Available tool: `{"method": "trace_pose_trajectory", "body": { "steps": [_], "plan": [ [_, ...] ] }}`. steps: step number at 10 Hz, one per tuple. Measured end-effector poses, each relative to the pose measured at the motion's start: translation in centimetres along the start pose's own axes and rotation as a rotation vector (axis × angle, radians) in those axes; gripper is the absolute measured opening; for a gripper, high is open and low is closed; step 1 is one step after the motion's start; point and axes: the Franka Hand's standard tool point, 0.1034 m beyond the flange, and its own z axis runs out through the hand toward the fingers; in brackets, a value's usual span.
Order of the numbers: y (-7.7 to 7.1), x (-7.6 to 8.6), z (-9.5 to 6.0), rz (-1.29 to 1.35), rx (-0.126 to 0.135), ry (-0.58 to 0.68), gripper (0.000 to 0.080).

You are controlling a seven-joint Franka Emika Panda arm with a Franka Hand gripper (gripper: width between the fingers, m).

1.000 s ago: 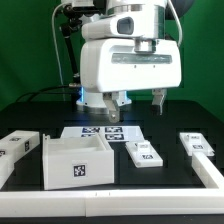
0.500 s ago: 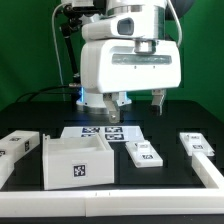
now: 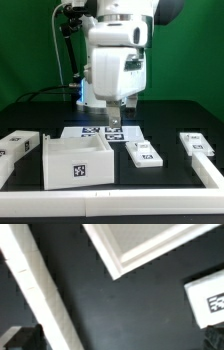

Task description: Assemble cabinet

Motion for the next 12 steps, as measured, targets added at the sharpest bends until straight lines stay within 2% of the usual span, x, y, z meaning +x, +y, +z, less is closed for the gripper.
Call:
{"method": "trace_pose_trajectory", "body": {
  "steps": [4, 5, 6, 7, 9, 12],
  "plan": [
    [0.1, -0.2, 0.1, -0.001, -0.002, 0.003, 0.0798],
    [0.2, -1.2, 0.2, -0.175, -0.02, 0.007, 0.0798],
    [-0.2, -2.3, 0.3, -0.269, -0.017, 0.003, 0.0798],
    [-0.4, -2.5, 0.2, -0.327, -0.009, -0.005, 0.0798],
    [-0.9, -2.7, 0.7, -0.427, -0.002, -0.027, 0.0798],
    [-0.8, -2.8, 0.7, -0.424, -0.003, -0.027, 0.0798]
  ]
}}
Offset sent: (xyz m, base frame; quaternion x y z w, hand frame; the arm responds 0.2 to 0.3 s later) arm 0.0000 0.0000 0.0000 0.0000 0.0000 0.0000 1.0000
